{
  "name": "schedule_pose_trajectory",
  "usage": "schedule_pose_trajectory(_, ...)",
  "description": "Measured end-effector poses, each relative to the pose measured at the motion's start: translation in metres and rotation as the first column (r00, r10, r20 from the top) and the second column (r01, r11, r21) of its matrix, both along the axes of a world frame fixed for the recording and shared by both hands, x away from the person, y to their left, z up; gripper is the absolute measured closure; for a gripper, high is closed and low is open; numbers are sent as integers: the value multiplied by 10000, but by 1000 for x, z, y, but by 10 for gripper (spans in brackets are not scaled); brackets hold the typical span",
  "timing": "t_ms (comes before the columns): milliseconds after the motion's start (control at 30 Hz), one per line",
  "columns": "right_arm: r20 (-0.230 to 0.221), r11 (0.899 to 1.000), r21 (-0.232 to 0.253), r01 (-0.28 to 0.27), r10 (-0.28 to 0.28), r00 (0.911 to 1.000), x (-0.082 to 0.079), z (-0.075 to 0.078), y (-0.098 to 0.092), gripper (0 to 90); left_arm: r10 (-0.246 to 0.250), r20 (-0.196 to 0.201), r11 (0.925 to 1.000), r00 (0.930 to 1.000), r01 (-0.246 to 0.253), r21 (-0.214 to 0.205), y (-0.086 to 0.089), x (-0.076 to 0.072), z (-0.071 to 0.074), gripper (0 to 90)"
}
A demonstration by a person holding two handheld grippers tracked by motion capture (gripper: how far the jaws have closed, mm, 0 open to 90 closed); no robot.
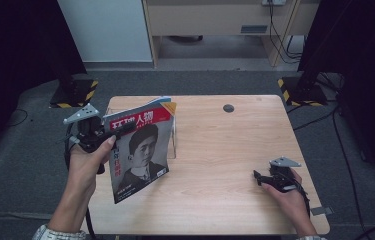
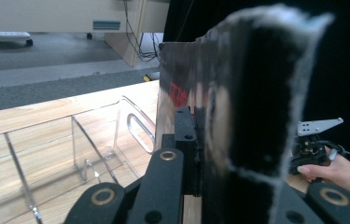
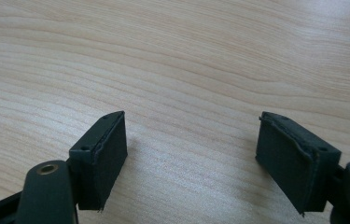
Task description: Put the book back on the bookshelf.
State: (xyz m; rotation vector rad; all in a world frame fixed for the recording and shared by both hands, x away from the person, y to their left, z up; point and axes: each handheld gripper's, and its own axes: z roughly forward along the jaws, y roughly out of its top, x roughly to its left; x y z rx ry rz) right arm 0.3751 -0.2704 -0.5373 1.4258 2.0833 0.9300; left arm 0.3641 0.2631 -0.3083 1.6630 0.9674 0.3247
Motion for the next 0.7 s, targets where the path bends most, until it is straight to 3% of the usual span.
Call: schedule_pose_trajectory(700, -4, 10000, 8, -18, 18, 10000, 0, 0, 0, 246, 538, 14, 9985, 9985, -538, 73, 28, -9, 0, 864)
